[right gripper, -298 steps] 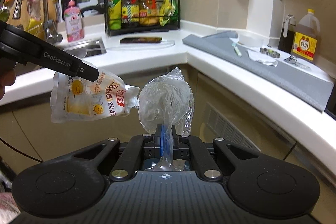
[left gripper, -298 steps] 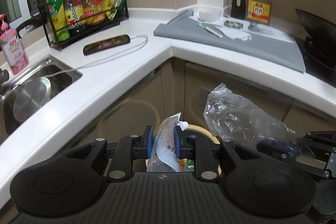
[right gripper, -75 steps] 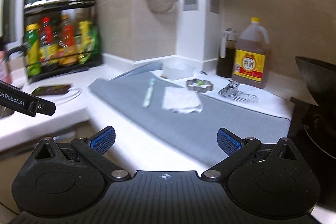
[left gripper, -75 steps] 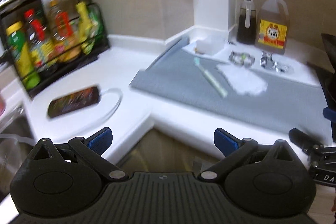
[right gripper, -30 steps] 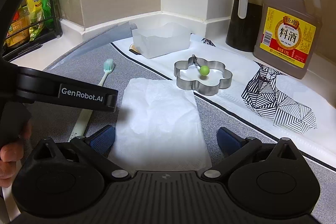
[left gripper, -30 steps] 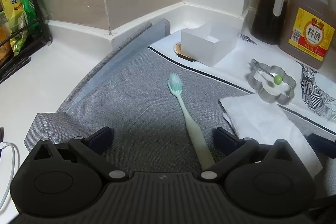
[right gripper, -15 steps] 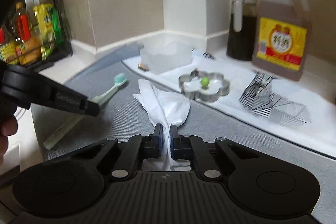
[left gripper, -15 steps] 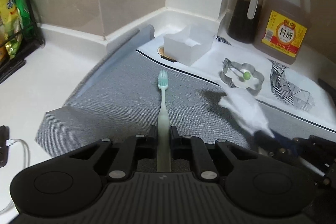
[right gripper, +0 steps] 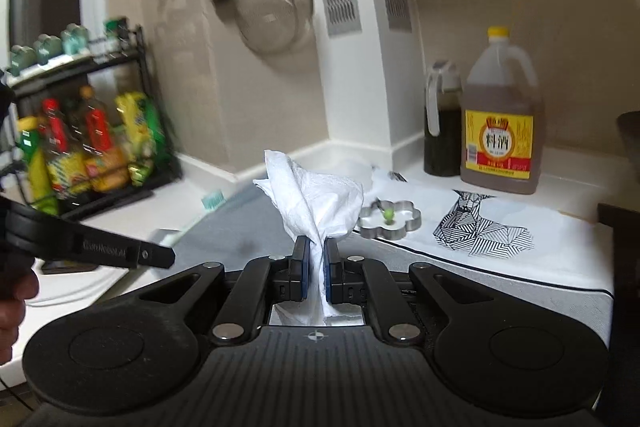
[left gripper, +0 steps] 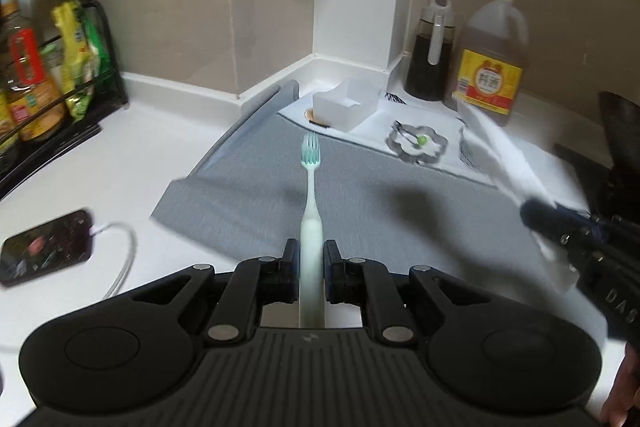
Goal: Collect trash
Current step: 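Carry the toothbrush and white tissue down over the trash bin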
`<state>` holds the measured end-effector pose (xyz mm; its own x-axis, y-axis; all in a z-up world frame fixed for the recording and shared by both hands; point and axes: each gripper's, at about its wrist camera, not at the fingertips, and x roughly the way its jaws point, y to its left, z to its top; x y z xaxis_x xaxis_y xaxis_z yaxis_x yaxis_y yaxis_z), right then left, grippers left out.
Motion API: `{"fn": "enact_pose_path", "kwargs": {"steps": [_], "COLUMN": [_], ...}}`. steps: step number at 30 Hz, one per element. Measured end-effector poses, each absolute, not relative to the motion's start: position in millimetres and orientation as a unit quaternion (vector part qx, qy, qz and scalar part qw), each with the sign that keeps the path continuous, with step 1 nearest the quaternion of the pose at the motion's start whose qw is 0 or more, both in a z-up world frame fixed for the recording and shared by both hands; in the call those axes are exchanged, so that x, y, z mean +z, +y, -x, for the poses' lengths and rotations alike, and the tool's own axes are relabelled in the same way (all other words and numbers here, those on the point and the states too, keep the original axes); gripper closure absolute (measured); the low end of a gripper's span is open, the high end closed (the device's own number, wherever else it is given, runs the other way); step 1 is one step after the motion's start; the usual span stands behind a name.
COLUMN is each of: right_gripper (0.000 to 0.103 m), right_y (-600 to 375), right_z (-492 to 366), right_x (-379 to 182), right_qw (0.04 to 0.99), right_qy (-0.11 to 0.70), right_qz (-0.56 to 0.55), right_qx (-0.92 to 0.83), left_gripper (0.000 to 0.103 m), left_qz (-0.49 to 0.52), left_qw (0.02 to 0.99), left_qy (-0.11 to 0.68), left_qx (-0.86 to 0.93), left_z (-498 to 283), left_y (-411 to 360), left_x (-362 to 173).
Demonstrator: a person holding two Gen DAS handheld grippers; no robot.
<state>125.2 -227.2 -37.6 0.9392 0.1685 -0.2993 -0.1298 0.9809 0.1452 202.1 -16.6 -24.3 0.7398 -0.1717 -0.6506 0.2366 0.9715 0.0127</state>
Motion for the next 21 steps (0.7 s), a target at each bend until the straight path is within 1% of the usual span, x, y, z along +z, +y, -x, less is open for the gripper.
{"fn": "enact_pose_path", "kwargs": {"steps": [5, 10, 14, 21], "right_gripper": [0.095, 0.095, 0.095, 0.095], "right_y": [-212, -191, -172, -138], "right_z": [-65, -8, 32, 80], "right_x": [-28, -32, -47, -91], "right_qw": [0.981, 0.975, 0.967, 0.949], "right_qy": [0.147, 0.156, 0.181, 0.248], "right_qz": [-0.059, -0.058, -0.057, -0.043], "right_qx": [0.112, 0.147, 0.172, 0.189], "left_gripper": [0.090, 0.090, 0.090, 0.090], "left_qz": [-0.052, -0.051, -0.053, -0.047], "left_qw": [0.932, 0.928, 0.925, 0.917], "left_qy": [0.342, 0.354, 0.365, 0.392], "left_qx": [-0.108, -0.104, -0.091, -0.059], "left_z": [-133, -66, -18, 45], "left_y": [3, 28, 48, 83], "left_x": [-19, -27, -42, -74]}}
